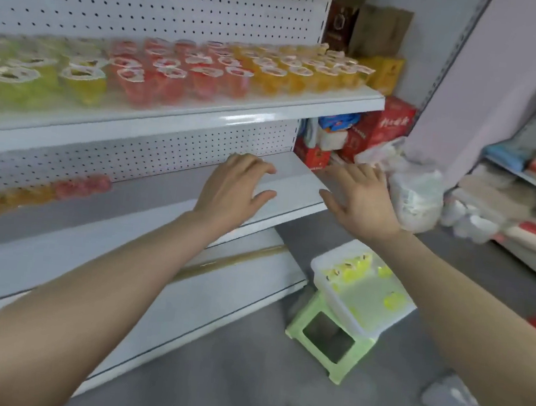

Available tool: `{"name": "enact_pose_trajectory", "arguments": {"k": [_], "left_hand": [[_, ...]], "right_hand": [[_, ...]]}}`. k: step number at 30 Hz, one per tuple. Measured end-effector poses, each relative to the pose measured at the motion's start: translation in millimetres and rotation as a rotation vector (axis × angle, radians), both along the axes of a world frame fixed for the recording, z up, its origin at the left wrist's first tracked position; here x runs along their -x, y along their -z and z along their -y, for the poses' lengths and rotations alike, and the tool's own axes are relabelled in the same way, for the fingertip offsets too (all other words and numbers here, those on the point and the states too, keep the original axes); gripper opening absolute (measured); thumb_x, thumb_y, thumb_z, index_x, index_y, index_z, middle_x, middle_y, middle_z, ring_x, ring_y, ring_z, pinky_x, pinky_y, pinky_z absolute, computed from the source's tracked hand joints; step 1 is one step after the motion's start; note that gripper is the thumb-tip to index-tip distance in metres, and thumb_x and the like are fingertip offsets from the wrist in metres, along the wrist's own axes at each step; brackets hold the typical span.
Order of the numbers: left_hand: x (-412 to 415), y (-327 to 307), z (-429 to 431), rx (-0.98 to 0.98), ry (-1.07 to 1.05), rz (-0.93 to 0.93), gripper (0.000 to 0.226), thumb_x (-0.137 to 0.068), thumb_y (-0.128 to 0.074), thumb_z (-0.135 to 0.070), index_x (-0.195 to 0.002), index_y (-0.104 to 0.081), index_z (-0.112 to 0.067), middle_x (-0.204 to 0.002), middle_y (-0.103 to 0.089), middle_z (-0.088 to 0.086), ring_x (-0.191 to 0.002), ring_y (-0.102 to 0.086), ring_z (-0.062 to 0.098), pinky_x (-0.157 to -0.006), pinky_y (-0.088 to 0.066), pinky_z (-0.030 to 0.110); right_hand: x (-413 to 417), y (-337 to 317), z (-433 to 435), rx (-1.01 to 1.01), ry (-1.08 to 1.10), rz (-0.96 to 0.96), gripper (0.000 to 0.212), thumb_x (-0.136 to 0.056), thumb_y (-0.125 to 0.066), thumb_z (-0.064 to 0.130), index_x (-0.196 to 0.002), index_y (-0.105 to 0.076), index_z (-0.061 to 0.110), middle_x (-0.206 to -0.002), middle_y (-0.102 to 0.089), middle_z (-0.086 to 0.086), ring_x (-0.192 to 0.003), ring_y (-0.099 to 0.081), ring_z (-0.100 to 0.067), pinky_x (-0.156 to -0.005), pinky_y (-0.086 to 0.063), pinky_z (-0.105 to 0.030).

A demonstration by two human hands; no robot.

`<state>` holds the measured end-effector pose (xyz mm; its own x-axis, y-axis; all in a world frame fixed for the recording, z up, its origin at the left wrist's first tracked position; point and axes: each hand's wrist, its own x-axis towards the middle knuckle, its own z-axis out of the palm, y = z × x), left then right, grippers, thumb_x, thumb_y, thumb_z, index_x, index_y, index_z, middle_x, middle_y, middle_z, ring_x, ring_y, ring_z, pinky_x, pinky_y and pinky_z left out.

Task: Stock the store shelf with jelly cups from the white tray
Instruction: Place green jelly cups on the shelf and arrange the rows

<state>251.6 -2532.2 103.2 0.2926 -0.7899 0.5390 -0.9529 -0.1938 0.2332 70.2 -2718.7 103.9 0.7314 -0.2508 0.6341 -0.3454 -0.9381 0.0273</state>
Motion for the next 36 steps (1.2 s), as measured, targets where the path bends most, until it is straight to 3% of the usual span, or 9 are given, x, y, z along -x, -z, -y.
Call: {"name": "enact_pose_trajectory", "arguments": {"k": [5, 9, 14, 22, 26, 32, 36], "left_hand": [[54.8, 43.7, 123.7, -0.048, 0.085, -0.100, 0.033, -0.087, -0.068, -0.033, -0.116, -0.063, -0.020, -0.115, -0.061, 0.001, -0.106, -0.052, 0.026, -0.088, -0.043, 0.036], [92.8, 89.4, 213.5, -0.130, 0.150, -0.152, 0.034, -0.085, -0.069, -0.033, -0.116, -0.063, -0.021, -0.113, -0.061, -0.001, -0.105, -0.053, 0.025, -0.086, -0.044, 0.033], [111.6, 148.6, 276.3, -0.269, 0.187, -0.216, 0.037, -0.086, -0.068, -0.037, -0.118, -0.061, -0.021, -0.115, -0.061, -0.002, -0.107, -0.054, 0.024, -0.088, -0.046, 0.035], [120.5, 256.5, 353.9, -0.465, 0.293, -0.261, 0.037, -0.081, -0.075, -0.031, -0.115, -0.064, -0.023, -0.108, -0.064, -0.004, -0.099, -0.059, 0.022, -0.082, -0.047, 0.033], [118.0, 319.7, 394.2, -0.571, 0.364, -0.271, 0.040, -0.077, -0.079, -0.029, -0.114, -0.065, -0.020, -0.109, -0.065, -0.001, -0.102, -0.059, 0.025, -0.084, -0.050, 0.035], [112.2, 411.1, 445.1, -0.658, 0.461, -0.247, 0.048, -0.072, -0.083, -0.026, -0.116, -0.064, -0.020, -0.110, -0.063, -0.001, -0.103, -0.059, 0.026, -0.082, -0.053, 0.038], [111.9, 455.1, 475.5, -0.687, 0.499, -0.221, 0.055, -0.070, -0.084, -0.023, -0.121, -0.063, -0.018, -0.115, -0.062, 0.002, -0.106, -0.057, 0.028, -0.086, -0.053, 0.039]], "right_hand": [[74.0, 38.2, 103.5, -0.083, 0.136, -0.144, 0.040, -0.086, -0.056, 0.041, -0.116, -0.064, 0.015, -0.102, -0.065, -0.006, -0.101, -0.057, -0.034, -0.084, -0.042, -0.047], [116.7, 74.3, 175.8, -0.156, 0.206, -0.209, 0.037, -0.086, -0.060, 0.040, -0.116, -0.064, 0.018, -0.103, -0.065, -0.002, -0.101, -0.056, -0.031, -0.085, -0.039, -0.042], [145.3, 135.6, 228.5, -0.291, 0.265, -0.258, 0.036, -0.085, -0.069, 0.034, -0.118, -0.063, 0.020, -0.111, -0.067, 0.000, -0.101, -0.058, -0.030, -0.085, -0.039, -0.042], [176.1, 274.7, 283.5, -0.569, 0.496, -0.409, 0.047, -0.080, -0.074, 0.032, -0.123, -0.061, 0.020, -0.112, -0.066, -0.002, -0.094, -0.063, -0.032, -0.088, -0.039, -0.045], [182.9, 338.3, 297.0, -0.684, 0.667, -0.486, 0.058, -0.072, -0.081, 0.029, -0.124, -0.060, 0.018, -0.103, -0.068, -0.004, -0.094, -0.064, -0.034, -0.086, -0.043, -0.048], [185.6, 423.7, 322.0, -0.731, 0.792, -0.654, 0.066, -0.065, -0.086, 0.029, -0.125, -0.061, 0.016, -0.103, -0.069, -0.008, -0.099, -0.062, -0.036, -0.090, -0.043, -0.051], [177.8, 467.2, 340.5, -0.684, 0.818, -0.791, 0.064, -0.072, -0.080, 0.033, -0.130, -0.057, 0.020, -0.108, -0.066, -0.009, -0.105, -0.057, -0.035, -0.098, -0.034, -0.051]]}}
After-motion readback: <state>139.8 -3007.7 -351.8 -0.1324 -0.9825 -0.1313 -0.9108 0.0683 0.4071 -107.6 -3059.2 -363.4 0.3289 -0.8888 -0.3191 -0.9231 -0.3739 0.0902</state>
